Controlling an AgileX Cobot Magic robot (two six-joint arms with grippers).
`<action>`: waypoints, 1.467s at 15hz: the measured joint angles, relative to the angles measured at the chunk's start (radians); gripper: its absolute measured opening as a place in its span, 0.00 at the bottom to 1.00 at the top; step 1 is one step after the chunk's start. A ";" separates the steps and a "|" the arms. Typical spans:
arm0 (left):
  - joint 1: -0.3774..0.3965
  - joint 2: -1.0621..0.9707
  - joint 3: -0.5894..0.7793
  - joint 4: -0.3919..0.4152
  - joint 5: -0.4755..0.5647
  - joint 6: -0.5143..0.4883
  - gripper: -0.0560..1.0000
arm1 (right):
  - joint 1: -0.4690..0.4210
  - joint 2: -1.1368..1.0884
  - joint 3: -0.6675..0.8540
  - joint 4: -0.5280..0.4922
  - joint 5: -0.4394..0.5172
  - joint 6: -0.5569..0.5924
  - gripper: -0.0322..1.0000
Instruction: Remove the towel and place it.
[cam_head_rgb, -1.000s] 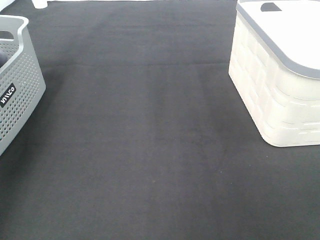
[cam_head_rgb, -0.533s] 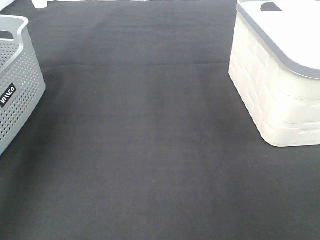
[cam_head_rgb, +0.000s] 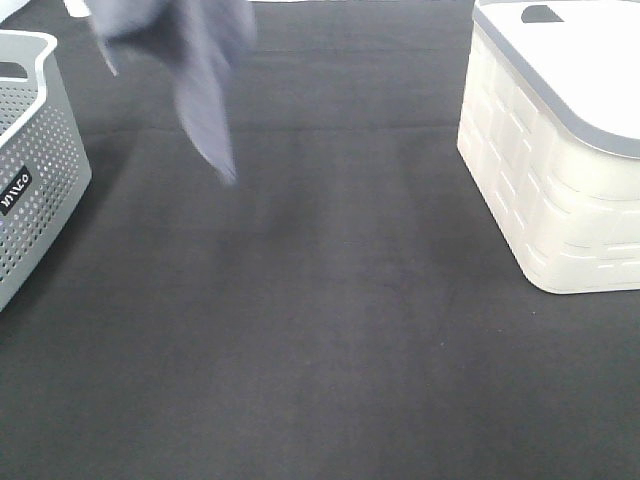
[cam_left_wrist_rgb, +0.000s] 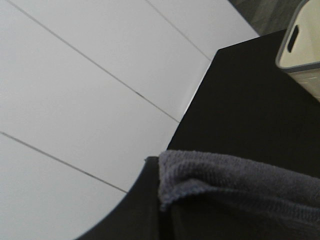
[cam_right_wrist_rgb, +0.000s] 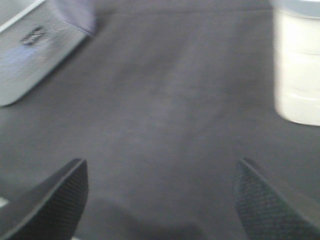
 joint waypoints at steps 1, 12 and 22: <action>-0.053 0.030 0.000 0.000 0.001 0.003 0.05 | 0.000 0.069 -0.004 0.111 -0.005 -0.125 0.77; -0.327 0.100 0.000 0.013 0.000 0.003 0.05 | 0.000 0.490 -0.009 0.748 -0.118 -0.832 0.77; -0.334 0.145 0.000 -0.026 -0.002 0.018 0.05 | 0.008 1.014 -0.132 1.180 0.003 -1.423 0.75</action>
